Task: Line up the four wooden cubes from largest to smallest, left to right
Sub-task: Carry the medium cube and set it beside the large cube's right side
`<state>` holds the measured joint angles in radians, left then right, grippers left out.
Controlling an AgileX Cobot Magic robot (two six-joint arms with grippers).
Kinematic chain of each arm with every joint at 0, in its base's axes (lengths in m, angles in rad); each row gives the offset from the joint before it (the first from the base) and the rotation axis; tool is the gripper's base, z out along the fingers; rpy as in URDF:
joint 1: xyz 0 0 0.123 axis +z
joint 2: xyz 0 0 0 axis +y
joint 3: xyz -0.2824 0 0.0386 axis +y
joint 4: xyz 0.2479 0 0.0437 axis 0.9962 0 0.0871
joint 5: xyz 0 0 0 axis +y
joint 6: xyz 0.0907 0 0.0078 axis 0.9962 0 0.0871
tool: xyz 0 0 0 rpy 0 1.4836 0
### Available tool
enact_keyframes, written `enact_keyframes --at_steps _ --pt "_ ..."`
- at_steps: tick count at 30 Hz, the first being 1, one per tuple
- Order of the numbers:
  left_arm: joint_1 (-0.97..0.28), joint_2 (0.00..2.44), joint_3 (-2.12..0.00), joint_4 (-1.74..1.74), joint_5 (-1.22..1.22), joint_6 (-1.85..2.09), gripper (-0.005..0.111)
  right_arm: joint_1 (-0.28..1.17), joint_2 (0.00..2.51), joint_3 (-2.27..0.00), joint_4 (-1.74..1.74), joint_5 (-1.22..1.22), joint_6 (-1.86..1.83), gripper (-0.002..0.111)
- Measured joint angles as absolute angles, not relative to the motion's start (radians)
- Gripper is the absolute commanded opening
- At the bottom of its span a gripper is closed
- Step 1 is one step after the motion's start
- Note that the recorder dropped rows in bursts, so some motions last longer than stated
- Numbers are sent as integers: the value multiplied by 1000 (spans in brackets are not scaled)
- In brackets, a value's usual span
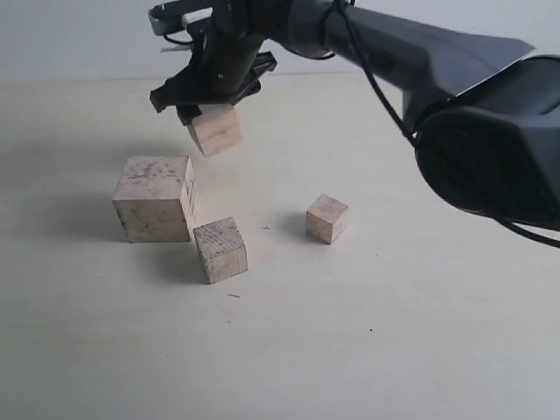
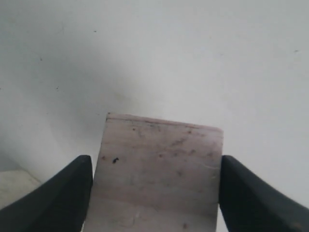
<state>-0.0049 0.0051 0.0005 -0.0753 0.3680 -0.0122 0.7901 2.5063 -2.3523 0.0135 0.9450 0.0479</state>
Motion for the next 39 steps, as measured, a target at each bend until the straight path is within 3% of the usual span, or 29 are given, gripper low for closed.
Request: enact_keyframes --at_steps 9,19,28,39 --pt "-5 5 0 -75 368 -12 0 743 2376 -2352 24 1112 -140 0" --pt "-5 5 0 -75 368 -12 0 562 2324 -2247 449 1217 -850 0" --pt "-5 5 0 -75 368 -12 0 553 2324 -1999 592 1227 -1346 0" --pt "-5 5 0 -75 368 -12 0 555 2394 -1959 713 1197 -1518 0"
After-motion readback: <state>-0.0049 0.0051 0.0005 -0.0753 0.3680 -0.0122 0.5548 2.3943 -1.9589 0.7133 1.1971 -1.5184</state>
